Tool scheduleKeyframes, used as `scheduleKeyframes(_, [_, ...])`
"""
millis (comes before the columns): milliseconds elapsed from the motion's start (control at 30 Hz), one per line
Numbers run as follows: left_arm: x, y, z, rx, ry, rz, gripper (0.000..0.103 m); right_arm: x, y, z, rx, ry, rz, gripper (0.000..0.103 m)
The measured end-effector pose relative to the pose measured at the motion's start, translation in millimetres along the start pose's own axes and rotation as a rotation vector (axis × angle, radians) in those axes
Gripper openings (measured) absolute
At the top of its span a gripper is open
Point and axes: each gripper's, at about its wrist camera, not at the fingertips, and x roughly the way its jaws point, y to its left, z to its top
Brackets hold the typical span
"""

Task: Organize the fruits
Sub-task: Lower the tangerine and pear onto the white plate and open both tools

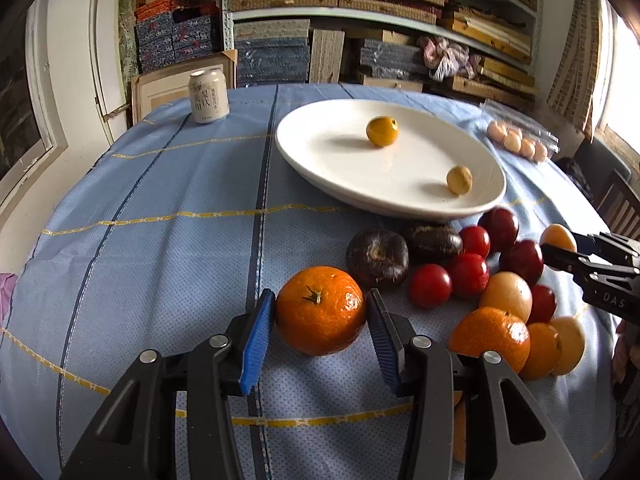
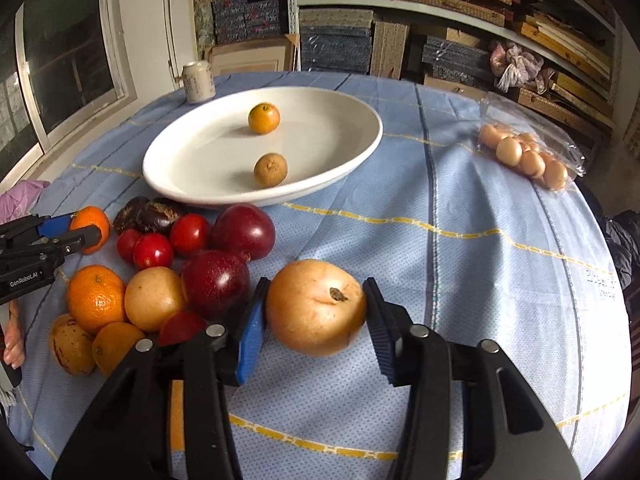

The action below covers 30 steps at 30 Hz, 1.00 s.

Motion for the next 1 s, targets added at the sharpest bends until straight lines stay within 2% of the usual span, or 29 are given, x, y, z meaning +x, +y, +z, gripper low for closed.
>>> scheduleKeyframes(133, [-15.3, -2.2, 13.2, 0.006, -0.082, 0.023, 0.047, -10.1, 2.5, 5.2, -0.001, -0.036, 0.005, 0.046])
scheduleKeyframes(333, [-9.6, -19.4, 58.7, 0.026, -0.091, -0.002, 0.047, -8.6, 10.8, 54.6, -0.025, -0.054, 0.022, 0.046])
scheduleKeyframes(467, [15.2, -29.0, 80.4, 0.017, -0.071, -0.010, 0.047, 16.2, 18.8, 87.9, -0.021, -0.071, 0.019, 0.045])
scheduleKeyframes(733, [67.5, -24.8, 101.0, -0.015, -0.006, -0.015, 0.047, 68.8, 9.2, 112.5, 0.041, -0.040, 0.015, 0.046])
scheduleKeyframes(800, [71.2, -22.3, 99.6, -0.027, -0.002, -0.020, 0.047, 70.9, 8.6, 112.4, 0.036, -0.045, 0.009, 0.051])
scheduleKeyframes(833, [72.4, -21.2, 98.5, -0.028, 0.000, -0.022, 0.048, 69.7, 8.2, 111.5, 0.032, -0.052, 0.002, 0.061])
scheduleKeyframes(867, [71.1, -21.1, 97.3, -0.025, -0.007, -0.018, 0.047, 66.6, 7.4, 110.8, 0.031, -0.067, -0.007, 0.067])
scheduleKeyframes(1000, [55.0, -21.8, 97.4, 0.000, -0.054, 0.006, 0.047, 47.9, 6.7, 105.5, 0.022, -0.097, -0.001, 0.067])
